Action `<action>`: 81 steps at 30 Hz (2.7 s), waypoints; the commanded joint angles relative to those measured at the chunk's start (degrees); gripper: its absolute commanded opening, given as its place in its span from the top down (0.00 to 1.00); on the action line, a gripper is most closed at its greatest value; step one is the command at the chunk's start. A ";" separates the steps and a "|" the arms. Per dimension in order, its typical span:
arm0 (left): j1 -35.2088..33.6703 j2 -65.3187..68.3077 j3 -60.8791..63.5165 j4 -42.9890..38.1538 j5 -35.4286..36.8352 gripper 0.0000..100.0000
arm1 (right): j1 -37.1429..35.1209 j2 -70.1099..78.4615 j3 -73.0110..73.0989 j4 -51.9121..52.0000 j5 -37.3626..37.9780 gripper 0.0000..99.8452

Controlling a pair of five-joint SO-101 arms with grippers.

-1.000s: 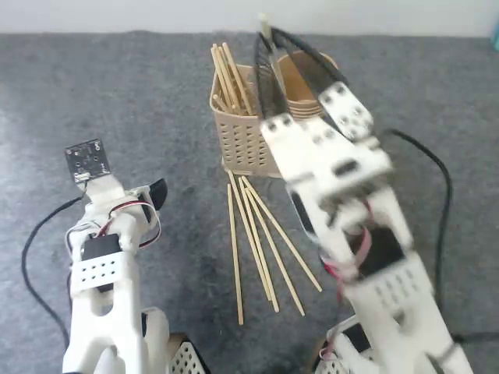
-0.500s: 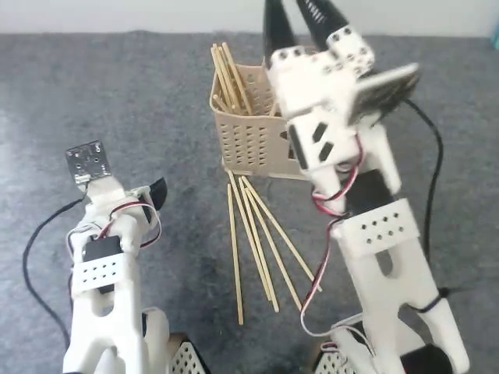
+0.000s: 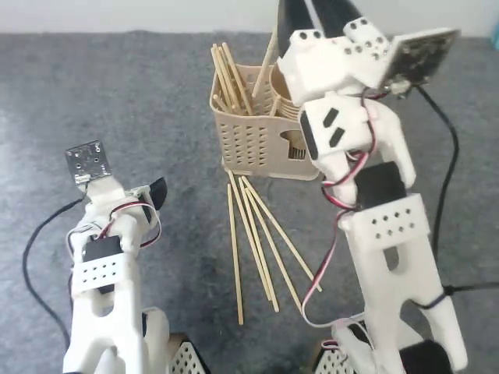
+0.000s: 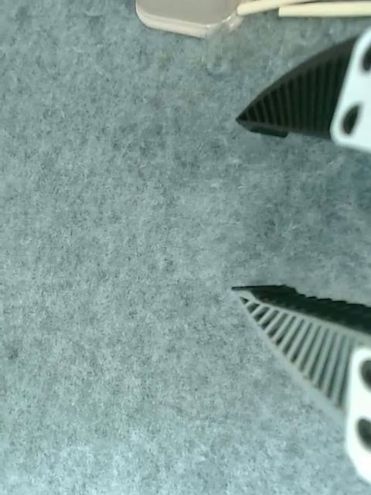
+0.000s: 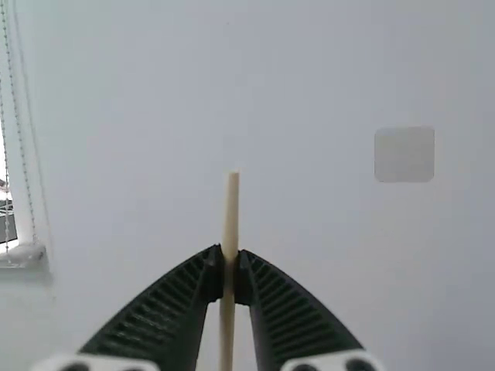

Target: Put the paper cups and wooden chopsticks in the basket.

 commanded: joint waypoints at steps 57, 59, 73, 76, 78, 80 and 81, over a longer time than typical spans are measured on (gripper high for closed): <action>-0.44 -1.32 -0.57 -1.32 -0.79 0.71 | -13.41 -12.97 34.29 56.13 0.00 0.95; -0.44 -1.32 -0.57 -1.32 -0.79 0.71 | -13.41 -9.10 35.16 54.11 0.00 0.92; -0.44 -1.41 -0.57 -1.32 -0.79 0.71 | -16.31 13.05 35.08 44.70 0.00 0.79; -0.44 -1.41 -0.57 -1.32 -0.79 0.71 | -18.68 14.99 35.08 43.21 0.00 0.79; -0.44 -1.41 -0.57 -1.32 -0.79 0.71 | -19.21 15.87 35.08 42.07 0.00 0.79; -0.44 -1.41 -0.57 -1.32 -0.79 0.71 | -19.03 16.57 35.08 40.57 0.00 0.79; -0.44 -1.41 -0.57 -1.32 -0.79 0.71 | -18.59 16.92 35.08 39.96 0.00 0.79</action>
